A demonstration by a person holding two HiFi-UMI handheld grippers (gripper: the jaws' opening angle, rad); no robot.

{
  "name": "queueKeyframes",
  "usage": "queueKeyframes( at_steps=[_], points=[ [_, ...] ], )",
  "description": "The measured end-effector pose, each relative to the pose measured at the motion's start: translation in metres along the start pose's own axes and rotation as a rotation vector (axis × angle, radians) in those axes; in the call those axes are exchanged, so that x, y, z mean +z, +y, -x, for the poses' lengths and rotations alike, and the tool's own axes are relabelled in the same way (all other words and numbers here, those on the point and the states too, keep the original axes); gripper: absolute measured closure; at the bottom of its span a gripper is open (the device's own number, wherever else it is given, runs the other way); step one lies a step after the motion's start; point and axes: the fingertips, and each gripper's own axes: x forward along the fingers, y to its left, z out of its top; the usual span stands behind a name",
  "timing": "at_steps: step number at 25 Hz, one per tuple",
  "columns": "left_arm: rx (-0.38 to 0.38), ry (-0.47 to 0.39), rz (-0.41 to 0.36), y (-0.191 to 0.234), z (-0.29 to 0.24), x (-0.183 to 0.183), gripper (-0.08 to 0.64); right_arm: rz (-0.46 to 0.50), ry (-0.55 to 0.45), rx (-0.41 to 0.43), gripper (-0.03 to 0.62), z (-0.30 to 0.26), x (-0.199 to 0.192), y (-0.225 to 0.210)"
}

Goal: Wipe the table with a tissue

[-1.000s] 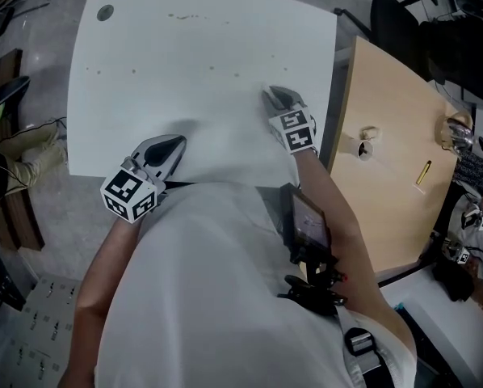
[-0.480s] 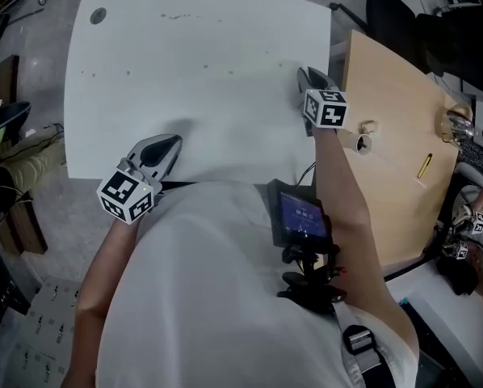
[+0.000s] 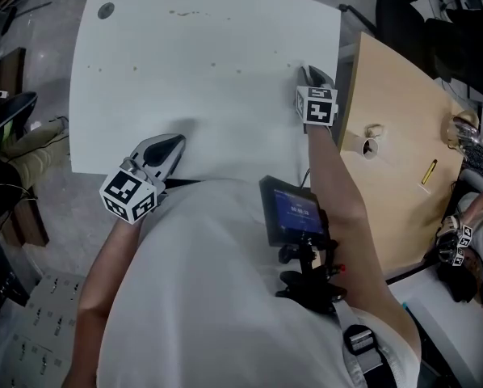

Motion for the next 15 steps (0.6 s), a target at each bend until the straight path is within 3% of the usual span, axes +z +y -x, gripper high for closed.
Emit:
queueKeyframes(
  at_steps=[9,12,15],
  points=[
    [-0.023,0.008,-0.007,-0.003,-0.006,0.0,0.554,0.123,-0.048,0.22,0.528,0.002,0.013,0.072],
    [-0.027,0.008,-0.011,-0.004,-0.007,0.001,0.554,0.189,-0.054,0.341,0.528,0.008,0.013,0.104],
    [-0.027,0.009,-0.012,-0.003,-0.006,0.001,0.554,0.263,-0.029,0.519,0.528,0.02,0.007,0.135]
  ],
)
